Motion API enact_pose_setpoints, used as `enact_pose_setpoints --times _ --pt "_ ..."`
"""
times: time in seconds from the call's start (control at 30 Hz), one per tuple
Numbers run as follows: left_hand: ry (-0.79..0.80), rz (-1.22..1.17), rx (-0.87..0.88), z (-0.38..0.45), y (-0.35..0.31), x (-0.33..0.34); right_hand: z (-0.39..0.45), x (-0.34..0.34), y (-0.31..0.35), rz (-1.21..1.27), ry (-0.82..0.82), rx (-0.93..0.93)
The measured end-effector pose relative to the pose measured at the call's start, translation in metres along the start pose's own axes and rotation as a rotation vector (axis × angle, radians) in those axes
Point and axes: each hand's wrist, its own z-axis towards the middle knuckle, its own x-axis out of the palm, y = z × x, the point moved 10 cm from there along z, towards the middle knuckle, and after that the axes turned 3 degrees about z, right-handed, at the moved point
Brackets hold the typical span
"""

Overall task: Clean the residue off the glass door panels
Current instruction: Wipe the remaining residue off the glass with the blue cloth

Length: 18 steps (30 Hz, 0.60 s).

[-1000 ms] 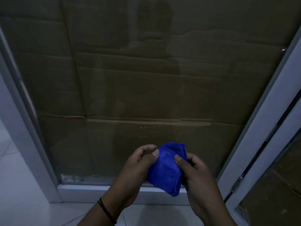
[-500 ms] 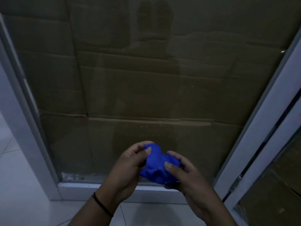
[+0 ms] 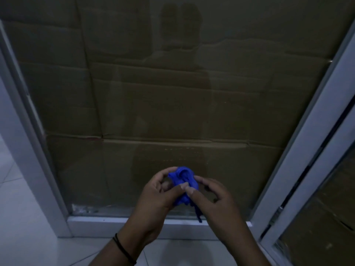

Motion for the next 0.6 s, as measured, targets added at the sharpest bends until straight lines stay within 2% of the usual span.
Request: enact_pose_setpoints --times 0.1,0.2,0.33,0.4,0.5,0.6 --pt "-0.002 0.049 -0.026 -0.001 0.003 0.000 0.003 0.005 0.001 0.028 0.040 0.001" --pt "-0.013 0.045 -0.055 -0.002 0.006 -0.002 0.004 0.002 -0.006 0.092 0.013 0.077" --pt "0.024 -0.011 -0.102 -0.003 0.009 -0.001 0.001 0.010 -0.025 0.573 0.046 0.300" --pt "0.081 -0.112 -0.168 -0.005 0.015 0.003 0.000 0.014 -0.028 0.717 0.065 0.365" --pt "0.145 -0.299 -0.266 -0.009 0.021 0.010 0.000 0.018 -0.032 0.751 0.063 0.393" --pt "0.113 -0.217 -0.283 -0.008 0.026 0.002 -0.002 0.020 -0.032 0.786 0.079 0.419"
